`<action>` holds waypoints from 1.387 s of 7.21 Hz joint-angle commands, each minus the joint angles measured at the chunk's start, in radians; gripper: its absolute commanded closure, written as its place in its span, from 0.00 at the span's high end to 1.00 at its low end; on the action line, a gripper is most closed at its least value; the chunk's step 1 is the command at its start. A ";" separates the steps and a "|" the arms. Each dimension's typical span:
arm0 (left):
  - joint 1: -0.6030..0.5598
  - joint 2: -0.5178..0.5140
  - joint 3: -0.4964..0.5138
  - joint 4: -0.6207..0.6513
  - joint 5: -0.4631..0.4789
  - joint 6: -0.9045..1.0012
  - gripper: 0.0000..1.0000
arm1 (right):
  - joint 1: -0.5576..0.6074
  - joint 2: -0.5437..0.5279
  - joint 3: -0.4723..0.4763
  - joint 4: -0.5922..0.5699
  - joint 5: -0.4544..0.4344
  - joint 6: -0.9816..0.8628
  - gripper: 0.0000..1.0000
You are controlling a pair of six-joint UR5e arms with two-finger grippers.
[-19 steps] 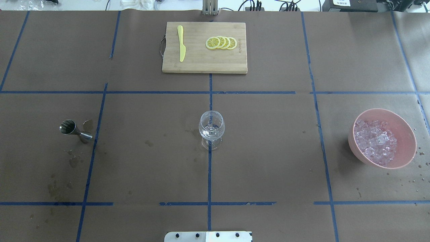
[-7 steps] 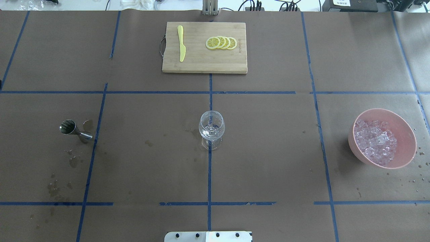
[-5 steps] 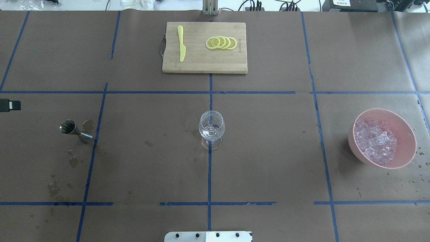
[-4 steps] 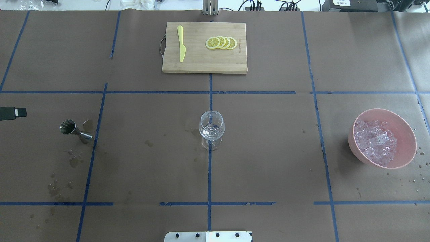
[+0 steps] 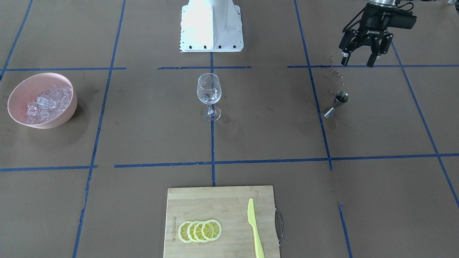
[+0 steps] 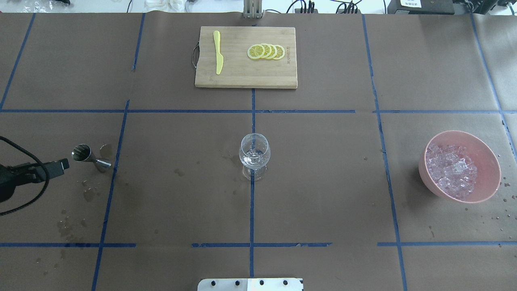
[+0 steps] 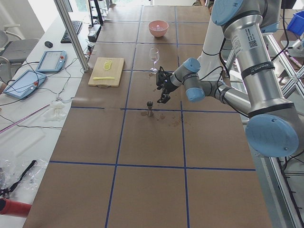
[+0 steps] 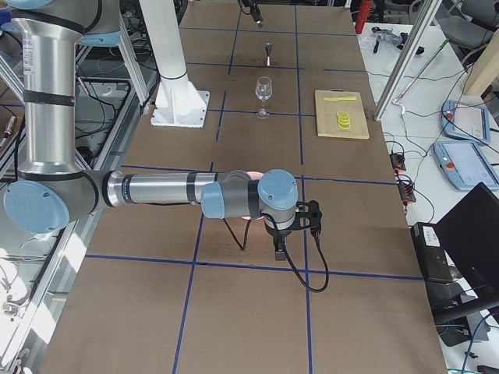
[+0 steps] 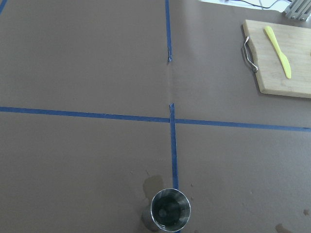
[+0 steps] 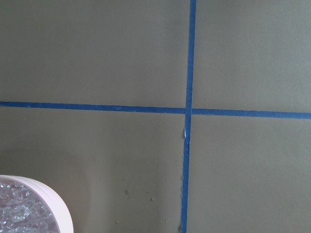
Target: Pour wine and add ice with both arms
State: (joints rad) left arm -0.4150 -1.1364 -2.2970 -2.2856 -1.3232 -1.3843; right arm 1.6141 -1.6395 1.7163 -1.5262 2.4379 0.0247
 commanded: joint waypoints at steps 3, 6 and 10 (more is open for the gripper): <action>0.301 -0.040 0.049 0.214 0.482 -0.235 1.00 | -0.006 0.006 0.002 -0.002 0.001 0.029 1.00; 0.317 -0.178 0.252 0.218 0.683 -0.260 1.00 | -0.019 0.012 0.023 -0.002 0.000 0.067 1.00; 0.315 -0.287 0.418 0.216 0.803 -0.260 1.00 | -0.019 0.026 0.025 -0.005 0.001 0.070 1.00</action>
State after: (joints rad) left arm -0.0995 -1.4089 -1.9184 -2.0678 -0.5530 -1.6444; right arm 1.5955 -1.6175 1.7402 -1.5291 2.4389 0.0939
